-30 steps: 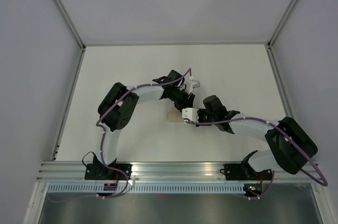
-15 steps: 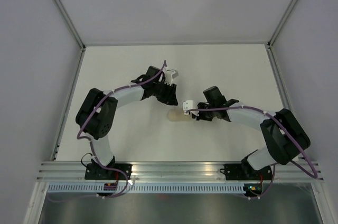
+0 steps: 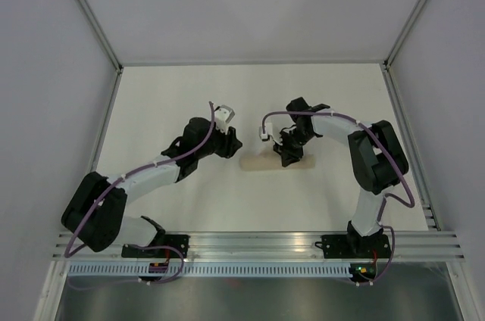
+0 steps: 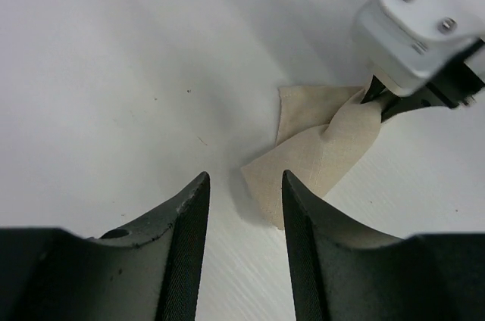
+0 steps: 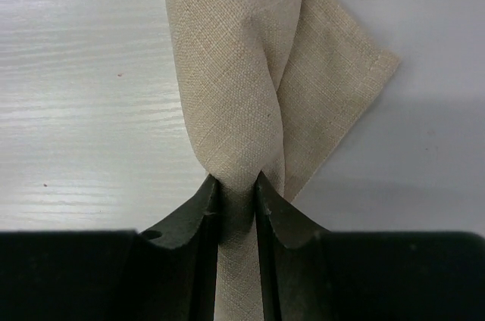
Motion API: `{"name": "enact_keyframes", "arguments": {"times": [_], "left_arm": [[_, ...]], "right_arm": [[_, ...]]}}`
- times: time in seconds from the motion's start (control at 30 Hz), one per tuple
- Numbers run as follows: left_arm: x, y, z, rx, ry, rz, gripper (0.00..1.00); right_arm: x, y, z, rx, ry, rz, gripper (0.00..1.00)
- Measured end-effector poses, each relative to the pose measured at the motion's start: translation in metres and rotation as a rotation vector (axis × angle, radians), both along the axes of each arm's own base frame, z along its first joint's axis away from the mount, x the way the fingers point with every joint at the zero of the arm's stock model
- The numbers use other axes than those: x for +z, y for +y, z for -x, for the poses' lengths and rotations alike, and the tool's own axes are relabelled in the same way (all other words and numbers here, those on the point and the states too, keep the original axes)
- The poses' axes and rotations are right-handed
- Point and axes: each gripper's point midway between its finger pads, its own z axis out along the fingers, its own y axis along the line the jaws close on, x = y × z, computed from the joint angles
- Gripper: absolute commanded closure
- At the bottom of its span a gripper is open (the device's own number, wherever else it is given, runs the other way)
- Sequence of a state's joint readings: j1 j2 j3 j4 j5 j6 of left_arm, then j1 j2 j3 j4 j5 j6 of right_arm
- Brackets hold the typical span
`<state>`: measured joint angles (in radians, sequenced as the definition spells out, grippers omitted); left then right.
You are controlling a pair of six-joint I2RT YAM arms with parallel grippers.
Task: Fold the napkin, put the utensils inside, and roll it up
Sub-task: Roll the napkin at the center of the board.
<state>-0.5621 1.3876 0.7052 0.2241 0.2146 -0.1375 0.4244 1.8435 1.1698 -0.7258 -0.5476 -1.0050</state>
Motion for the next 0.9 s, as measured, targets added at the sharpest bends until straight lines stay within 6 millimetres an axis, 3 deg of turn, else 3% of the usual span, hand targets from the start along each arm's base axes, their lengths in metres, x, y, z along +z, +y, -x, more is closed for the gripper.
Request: {"name": "enact_keyframes", "arguments": {"times": [0.3, 0.67, 0.9], "left_arm": [[0.007, -0.048, 0.041, -0.148, -0.214, -0.099, 0.47], [-0.041, -0.112, 0.061, -0.377, -0.355, -0.388, 0.46], [-0.058, -0.126, 0.055, -0.445, -0.416, -0.486, 0.44]], "right_arm": [[-0.001, 0.001, -0.003, -0.017, 0.204, 0.010, 0.92], [-0.002, 0.001, -0.004, -0.027, 0.295, 0.030, 0.92], [-0.002, 0.001, -0.004, -0.029, 0.309, 0.033, 0.92]]}}
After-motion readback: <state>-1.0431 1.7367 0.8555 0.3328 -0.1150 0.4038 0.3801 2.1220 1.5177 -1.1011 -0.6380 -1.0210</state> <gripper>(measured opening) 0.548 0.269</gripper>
